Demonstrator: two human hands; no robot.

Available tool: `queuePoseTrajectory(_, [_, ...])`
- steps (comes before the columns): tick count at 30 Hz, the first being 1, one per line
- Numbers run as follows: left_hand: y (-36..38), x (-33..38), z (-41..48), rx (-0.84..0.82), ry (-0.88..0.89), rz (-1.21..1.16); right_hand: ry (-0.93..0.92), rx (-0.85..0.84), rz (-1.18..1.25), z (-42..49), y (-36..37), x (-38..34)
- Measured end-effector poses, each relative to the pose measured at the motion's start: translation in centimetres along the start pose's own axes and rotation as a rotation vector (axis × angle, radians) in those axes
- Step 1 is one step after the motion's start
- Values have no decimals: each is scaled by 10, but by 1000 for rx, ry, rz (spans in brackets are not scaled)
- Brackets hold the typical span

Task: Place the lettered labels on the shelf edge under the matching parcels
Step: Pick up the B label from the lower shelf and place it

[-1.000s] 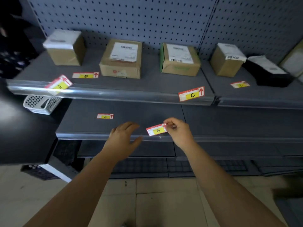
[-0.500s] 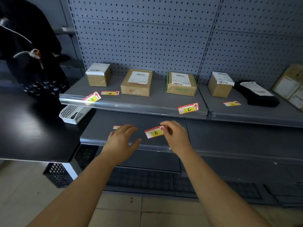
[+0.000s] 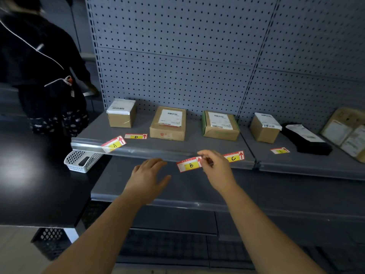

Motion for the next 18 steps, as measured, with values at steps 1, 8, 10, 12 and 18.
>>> queuePoseTrajectory(1, [2, -5, 6, -3, 7, 2, -2, 1, -13, 5, 3, -2])
queuePoseTrajectory(8, [18, -27, 30, -37, 42, 18, 25, 24, -73, 23, 20, -5])
queuePoseTrajectory(10, [24, -30, 34, -44, 53, 28, 7, 29, -86, 25, 21, -6])
queuePoseTrajectory(12, [28, -31, 38, -30, 55, 33, 0, 26, -100, 29, 22, -5])
queuePoseTrajectory(18, [38, -29, 50, 0, 48, 67, -1, 0, -117, 41, 23, 0])
Point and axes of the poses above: each hand's wrist, its own z-axis towards the middle knuckle, its own y-axis out of the palm, x = y × z, the point moved 5 cm from there along z, towards the middle knuckle, and after that the axes turned 12 degrees about x, right-handed, at the moved point
